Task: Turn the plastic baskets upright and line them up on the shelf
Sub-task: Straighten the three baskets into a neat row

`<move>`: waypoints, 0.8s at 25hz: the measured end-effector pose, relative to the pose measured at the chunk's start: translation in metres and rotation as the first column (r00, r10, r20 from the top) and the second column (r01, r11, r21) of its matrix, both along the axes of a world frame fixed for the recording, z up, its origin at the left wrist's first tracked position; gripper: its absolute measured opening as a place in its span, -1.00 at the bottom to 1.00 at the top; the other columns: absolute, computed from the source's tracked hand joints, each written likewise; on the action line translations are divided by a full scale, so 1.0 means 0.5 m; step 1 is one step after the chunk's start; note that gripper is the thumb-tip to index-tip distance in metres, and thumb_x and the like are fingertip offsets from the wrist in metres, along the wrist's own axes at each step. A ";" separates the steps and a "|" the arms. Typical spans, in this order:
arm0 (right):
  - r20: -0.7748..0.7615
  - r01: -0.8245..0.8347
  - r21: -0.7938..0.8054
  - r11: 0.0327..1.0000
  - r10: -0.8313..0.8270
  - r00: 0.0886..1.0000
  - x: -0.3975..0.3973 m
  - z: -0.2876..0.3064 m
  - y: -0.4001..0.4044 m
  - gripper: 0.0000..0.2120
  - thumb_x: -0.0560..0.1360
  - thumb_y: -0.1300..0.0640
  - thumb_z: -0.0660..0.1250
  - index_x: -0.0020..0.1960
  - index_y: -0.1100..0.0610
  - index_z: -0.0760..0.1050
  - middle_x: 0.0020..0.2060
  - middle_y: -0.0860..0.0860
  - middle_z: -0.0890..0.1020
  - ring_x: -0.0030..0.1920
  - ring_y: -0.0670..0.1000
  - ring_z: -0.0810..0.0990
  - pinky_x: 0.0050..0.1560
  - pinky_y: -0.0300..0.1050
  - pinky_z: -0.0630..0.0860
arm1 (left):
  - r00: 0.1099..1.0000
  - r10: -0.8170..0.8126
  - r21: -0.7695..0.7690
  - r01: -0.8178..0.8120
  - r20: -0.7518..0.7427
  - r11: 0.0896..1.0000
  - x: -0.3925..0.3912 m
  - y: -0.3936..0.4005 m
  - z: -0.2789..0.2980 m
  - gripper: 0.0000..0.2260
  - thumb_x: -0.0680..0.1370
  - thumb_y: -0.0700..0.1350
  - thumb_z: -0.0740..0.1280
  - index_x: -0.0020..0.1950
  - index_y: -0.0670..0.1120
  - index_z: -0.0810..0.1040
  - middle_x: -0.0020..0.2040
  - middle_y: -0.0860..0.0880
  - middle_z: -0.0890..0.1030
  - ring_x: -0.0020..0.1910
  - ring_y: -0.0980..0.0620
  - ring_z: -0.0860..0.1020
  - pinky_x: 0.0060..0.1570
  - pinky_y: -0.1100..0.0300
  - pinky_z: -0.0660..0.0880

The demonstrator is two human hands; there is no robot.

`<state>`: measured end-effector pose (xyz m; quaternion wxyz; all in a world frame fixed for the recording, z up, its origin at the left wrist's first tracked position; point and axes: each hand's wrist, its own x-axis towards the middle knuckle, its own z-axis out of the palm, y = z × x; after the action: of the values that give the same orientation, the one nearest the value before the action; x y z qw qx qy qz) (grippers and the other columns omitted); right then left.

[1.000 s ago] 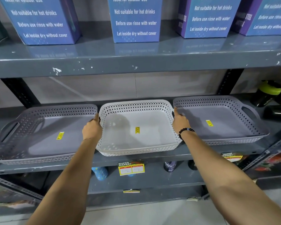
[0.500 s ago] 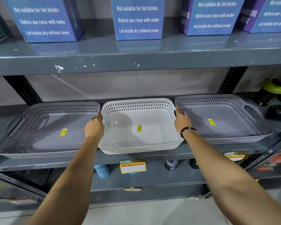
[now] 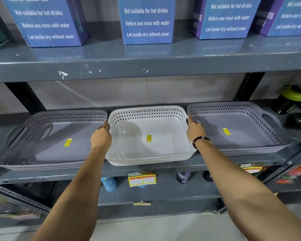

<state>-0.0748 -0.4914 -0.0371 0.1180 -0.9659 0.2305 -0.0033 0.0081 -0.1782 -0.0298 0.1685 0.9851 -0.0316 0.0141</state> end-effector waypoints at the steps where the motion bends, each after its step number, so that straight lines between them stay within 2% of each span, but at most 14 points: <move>1: -0.005 0.000 0.006 1.000 0.000 1.000 0.001 0.001 0.002 -0.32 0.52 0.42 0.08 0.54 0.19 -0.12 -0.43 0.07 0.32 -0.48 -0.08 0.22 -0.54 -0.25 0.10 | 1.000 0.002 0.002 -0.002 -0.002 1.000 0.000 0.000 0.000 -0.49 0.58 -0.33 0.05 0.53 -0.08 0.16 0.11 -0.30 0.58 0.04 -0.30 0.55 -0.09 -0.04 0.47; 4: 0.009 0.002 0.057 0.998 -0.003 1.000 0.000 0.002 0.002 -0.32 0.52 0.43 0.08 0.55 0.17 -0.12 -0.23 0.20 0.54 -0.35 0.03 0.38 -0.54 -0.25 0.11 | 1.000 0.011 -0.003 -0.011 0.000 1.000 -0.002 -0.001 0.001 -0.50 0.58 -0.33 0.05 0.52 -0.08 0.18 0.11 -0.30 0.58 0.04 -0.30 0.55 -0.08 -0.05 0.49; 5: 0.014 0.000 0.068 0.998 -0.001 1.000 -0.001 0.004 0.002 -0.32 0.52 0.44 0.08 0.55 0.17 -0.11 -0.19 0.22 0.55 -0.28 0.06 0.41 -0.54 -0.25 0.13 | 1.000 0.013 -0.003 -0.013 0.000 1.000 -0.003 -0.001 0.001 -0.50 0.58 -0.33 0.05 0.52 -0.07 0.18 0.11 -0.30 0.58 0.04 -0.30 0.55 -0.09 -0.05 0.49; 8: 0.021 0.001 0.087 0.996 -0.003 1.000 -0.006 0.008 0.003 -0.32 0.53 0.44 0.07 0.55 0.15 -0.11 -0.29 0.13 0.43 -0.31 0.05 0.40 -0.54 -0.25 0.15 | 1.000 0.018 -0.007 -0.018 0.000 1.000 -0.007 -0.002 0.000 -0.51 0.59 -0.32 0.04 0.52 -0.06 0.18 0.13 -0.30 0.58 0.05 -0.30 0.55 -0.06 -0.06 0.49; 14: 0.015 -0.012 0.103 0.995 0.010 1.000 -0.015 0.009 0.001 -0.33 0.52 0.46 0.05 0.55 0.14 -0.08 -0.41 0.06 0.35 -0.43 -0.03 0.33 -0.50 -0.23 0.24 | 1.000 0.021 -0.005 -0.021 -0.001 1.000 -0.015 -0.002 0.003 -0.50 0.59 -0.32 0.04 0.53 -0.06 0.16 0.16 -0.30 0.57 0.08 -0.31 0.55 -0.04 -0.07 0.49; 17: 0.021 -0.029 0.065 0.997 0.028 0.999 -0.011 0.010 -0.001 -0.34 0.52 0.45 0.06 0.55 0.18 -0.07 -0.22 0.21 0.58 -0.33 0.04 0.43 -0.37 -0.18 0.37 | 1.000 0.019 0.007 -0.019 -0.006 1.000 -0.007 -0.003 0.003 -0.49 0.58 -0.33 0.04 0.53 -0.06 0.15 0.15 -0.30 0.57 0.08 -0.31 0.54 -0.05 -0.07 0.48; 18: 0.027 -0.026 0.076 0.997 0.024 0.999 -0.008 0.010 -0.002 -0.34 0.52 0.45 0.06 0.55 0.18 -0.07 -0.12 0.26 0.61 -0.29 0.07 0.44 -0.31 -0.18 0.39 | 1.000 0.019 0.007 -0.019 -0.007 1.000 -0.003 -0.004 0.002 -0.48 0.58 -0.33 0.05 0.54 -0.06 0.15 0.15 -0.30 0.57 0.08 -0.30 0.54 -0.05 -0.07 0.49; 20: 0.026 -0.020 0.100 0.995 0.018 0.999 0.001 0.012 -0.005 -0.34 0.52 0.45 0.05 0.54 0.17 -0.08 -0.09 0.28 0.60 -0.25 0.09 0.45 -0.28 -0.16 0.39 | 1.000 0.022 0.006 -0.022 -0.006 1.000 0.006 -0.009 0.003 -0.47 0.57 -0.34 0.05 0.54 -0.06 0.15 0.14 -0.30 0.58 0.07 -0.30 0.55 -0.04 -0.07 0.49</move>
<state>-0.0745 -0.4939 -0.0310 0.1691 -0.9608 0.2196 -0.0029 0.0112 -0.1825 -0.0283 0.1654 0.9859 -0.0204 0.0127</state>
